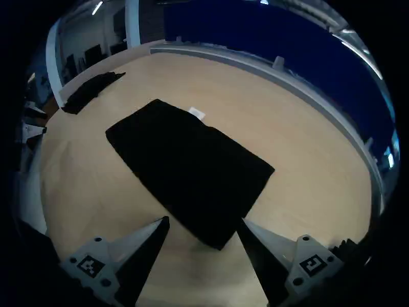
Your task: Fold towel
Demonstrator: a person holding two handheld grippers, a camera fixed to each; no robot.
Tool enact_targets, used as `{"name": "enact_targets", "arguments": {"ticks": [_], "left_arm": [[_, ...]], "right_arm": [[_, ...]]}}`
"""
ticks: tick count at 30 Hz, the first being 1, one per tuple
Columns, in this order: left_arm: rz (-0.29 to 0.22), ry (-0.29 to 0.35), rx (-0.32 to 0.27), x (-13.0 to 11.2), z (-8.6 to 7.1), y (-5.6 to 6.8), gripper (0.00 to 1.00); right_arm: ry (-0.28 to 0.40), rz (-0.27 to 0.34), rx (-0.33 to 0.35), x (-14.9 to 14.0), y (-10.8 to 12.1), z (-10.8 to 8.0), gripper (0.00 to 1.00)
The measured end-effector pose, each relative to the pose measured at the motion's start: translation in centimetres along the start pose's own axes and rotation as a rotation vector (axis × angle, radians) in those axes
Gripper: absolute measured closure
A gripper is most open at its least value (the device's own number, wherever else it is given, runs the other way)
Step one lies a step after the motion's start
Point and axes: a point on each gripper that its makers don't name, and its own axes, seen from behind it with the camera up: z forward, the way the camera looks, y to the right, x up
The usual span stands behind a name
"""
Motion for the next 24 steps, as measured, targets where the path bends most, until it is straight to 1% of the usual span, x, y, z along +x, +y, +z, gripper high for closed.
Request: {"name": "enact_targets", "arguments": {"ticks": [5, 8, 11, 15, 19, 21, 24], "left_arm": [[0.000, 0.002, -0.003, 0.1, -0.3, 0.3, 0.12], [0.000, 0.003, -0.003, 0.1, -0.5, 0.4, 0.12], [0.001, 0.003, -0.002, 0.1, -0.7, 0.4, 0.12], [0.001, 0.003, 0.000, 0.3, -0.8, 0.4, 0.12], [0.000, 0.002, 0.000, 0.3, -0.7, 0.4, 0.12], [0.001, 0.001, 0.000, 0.3, -0.6, 0.4, 0.12], [0.003, -0.001, 0.001, 0.3, -0.5, 0.5, 0.12]], "right_arm": [[-0.027, 0.031, -0.028, -2.1, 1.6, -0.3, 0.05], [-0.029, 0.047, -0.032, -2.6, 2.0, -0.2, 0.11], [-0.024, 0.055, -0.020, -2.7, 2.0, -0.2, 0.17], [-0.020, 0.051, -0.009, -2.6, 1.9, -0.3, 0.29], [-0.031, 0.045, -0.003, -2.8, 2.0, -0.1, 0.40], [-0.039, 0.045, 0.001, -3.0, 2.0, -0.1, 0.43], [-0.041, 0.044, 0.005, -3.3, 1.9, -0.2, 0.43]]}}
